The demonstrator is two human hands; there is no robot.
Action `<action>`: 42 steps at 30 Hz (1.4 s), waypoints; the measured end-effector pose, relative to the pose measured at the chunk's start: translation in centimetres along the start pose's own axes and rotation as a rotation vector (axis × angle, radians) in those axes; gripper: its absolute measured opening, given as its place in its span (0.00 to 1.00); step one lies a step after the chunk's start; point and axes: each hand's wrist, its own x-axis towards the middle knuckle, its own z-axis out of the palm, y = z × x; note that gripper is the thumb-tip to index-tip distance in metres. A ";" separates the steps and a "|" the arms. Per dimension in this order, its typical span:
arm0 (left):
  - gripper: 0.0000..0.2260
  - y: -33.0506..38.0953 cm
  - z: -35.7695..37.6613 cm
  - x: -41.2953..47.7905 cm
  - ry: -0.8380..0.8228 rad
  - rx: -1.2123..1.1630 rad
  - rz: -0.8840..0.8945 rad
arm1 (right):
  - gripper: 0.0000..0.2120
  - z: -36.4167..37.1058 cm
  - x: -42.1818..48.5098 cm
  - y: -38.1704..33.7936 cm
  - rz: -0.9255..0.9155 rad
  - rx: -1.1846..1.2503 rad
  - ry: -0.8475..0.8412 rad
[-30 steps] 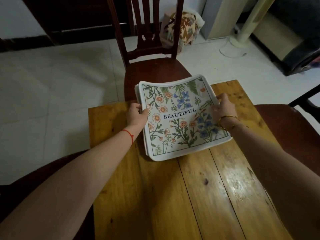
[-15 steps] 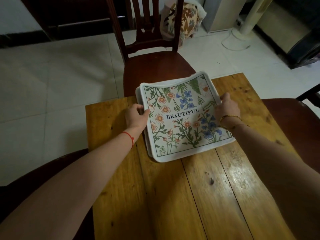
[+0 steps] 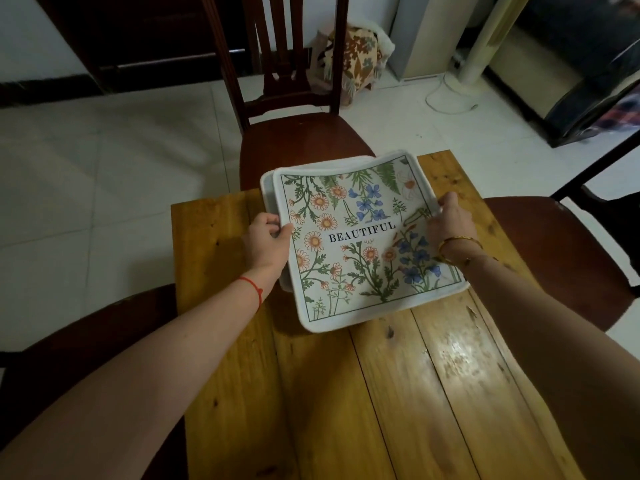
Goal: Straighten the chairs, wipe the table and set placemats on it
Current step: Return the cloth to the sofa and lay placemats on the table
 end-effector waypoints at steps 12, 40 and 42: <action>0.09 -1.9 -1.2 -16.9 -0.076 -0.062 -0.056 | 0.12 -5.2 -14.3 9.4 0.008 0.060 -0.042; 0.13 -13.9 -0.4 -29.3 -0.193 -0.065 -0.227 | 0.13 0.3 -26.7 20.4 0.105 0.133 -0.164; 0.13 -13.9 -0.2 -29.4 -0.201 -0.062 -0.230 | 0.14 0.4 -26.5 20.5 0.112 0.134 -0.154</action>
